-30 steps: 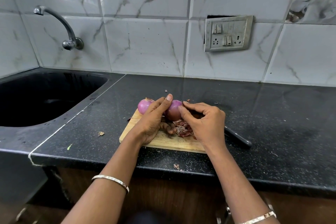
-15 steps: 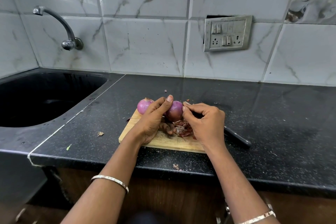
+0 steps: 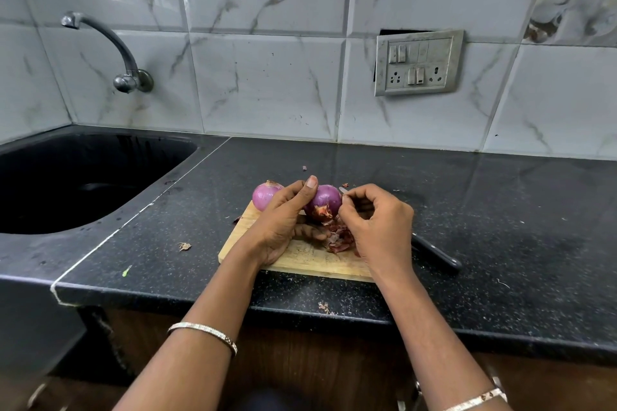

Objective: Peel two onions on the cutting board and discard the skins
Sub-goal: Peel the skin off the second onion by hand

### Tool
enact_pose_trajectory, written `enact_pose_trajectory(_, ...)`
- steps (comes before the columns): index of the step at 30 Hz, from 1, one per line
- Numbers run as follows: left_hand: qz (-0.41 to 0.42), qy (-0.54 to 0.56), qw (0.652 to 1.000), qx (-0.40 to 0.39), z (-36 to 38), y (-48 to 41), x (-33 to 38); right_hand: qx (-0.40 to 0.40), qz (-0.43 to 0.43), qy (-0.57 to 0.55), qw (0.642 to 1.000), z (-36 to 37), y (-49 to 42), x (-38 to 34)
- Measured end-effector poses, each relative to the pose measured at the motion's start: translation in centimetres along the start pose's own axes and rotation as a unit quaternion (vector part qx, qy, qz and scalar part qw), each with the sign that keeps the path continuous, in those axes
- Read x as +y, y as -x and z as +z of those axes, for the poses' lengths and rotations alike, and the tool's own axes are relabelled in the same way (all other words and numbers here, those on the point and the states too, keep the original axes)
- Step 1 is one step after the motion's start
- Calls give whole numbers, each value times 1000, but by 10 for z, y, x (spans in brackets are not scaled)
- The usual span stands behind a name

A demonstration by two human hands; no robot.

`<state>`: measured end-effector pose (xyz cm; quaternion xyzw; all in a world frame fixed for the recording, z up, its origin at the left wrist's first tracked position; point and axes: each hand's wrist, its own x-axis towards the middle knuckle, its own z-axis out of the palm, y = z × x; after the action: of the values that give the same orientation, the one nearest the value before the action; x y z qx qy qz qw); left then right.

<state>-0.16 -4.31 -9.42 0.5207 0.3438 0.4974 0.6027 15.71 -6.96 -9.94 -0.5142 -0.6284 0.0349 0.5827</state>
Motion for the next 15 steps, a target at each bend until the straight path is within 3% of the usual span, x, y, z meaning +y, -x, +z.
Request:
enact_pose_trajectory(8,31,7,999,-12,1,-1,-1,-24,21,-23,999,3,-2,3)
enact_pose_trajectory(15,7,-3,1000,-7,-3,-2,-2,-5,57,-52,997,2,-3,1)
